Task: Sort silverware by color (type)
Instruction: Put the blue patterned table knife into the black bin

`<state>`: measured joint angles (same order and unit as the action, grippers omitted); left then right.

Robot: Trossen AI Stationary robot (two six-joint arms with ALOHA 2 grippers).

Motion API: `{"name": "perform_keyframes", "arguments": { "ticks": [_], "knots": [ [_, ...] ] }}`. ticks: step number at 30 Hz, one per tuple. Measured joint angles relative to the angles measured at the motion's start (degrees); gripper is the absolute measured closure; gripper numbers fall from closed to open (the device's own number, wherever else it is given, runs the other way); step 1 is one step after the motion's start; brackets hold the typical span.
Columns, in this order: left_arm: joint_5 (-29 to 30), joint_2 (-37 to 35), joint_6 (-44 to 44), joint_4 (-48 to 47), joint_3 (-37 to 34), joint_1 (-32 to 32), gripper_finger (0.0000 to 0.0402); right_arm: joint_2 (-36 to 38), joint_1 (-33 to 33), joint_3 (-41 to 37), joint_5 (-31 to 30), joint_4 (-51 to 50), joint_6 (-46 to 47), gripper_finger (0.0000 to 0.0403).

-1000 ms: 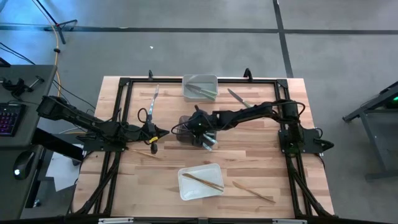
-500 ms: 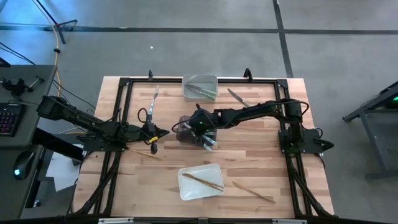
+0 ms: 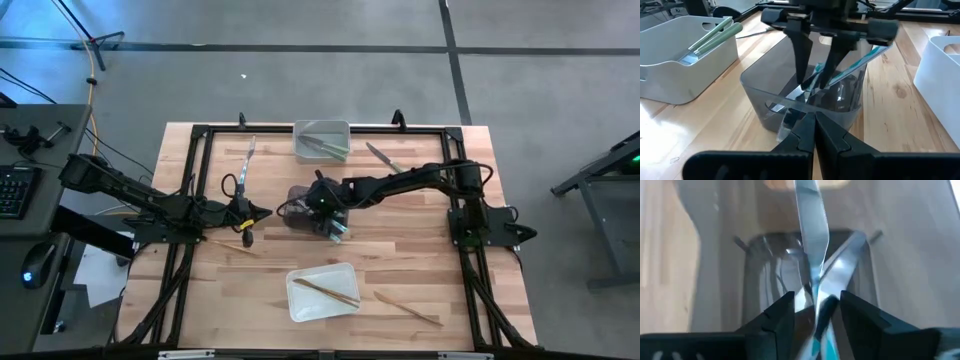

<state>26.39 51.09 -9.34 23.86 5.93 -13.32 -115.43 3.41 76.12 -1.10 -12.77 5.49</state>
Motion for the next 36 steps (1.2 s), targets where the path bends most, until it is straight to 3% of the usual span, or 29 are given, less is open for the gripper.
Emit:
{"name": "perform_keyframes", "arguments": {
  "ticks": [13,21,31,36],
  "knots": [
    [-0.04,0.00,0.00,-0.46,0.00,0.00,0.0401,1.08,-0.09,2.37,-1.99,-6.29,0.43,0.0256],
    [-0.04,0.00,-0.02,-0.49,0.00,0.00,0.0401,1.11,-2.60,4.09,-1.61,-6.38,-5.23,0.0259],
    [-0.07,0.00,-0.02,-0.48,0.00,0.00,0.0401,1.11,-1.43,3.67,-1.41,-10.74,-0.26,0.0342],
    [-0.07,0.00,-0.02,-0.48,0.00,0.00,0.0401,1.11,-0.49,3.67,-4.53,-12.87,2.29,0.0375]
  ]
}}
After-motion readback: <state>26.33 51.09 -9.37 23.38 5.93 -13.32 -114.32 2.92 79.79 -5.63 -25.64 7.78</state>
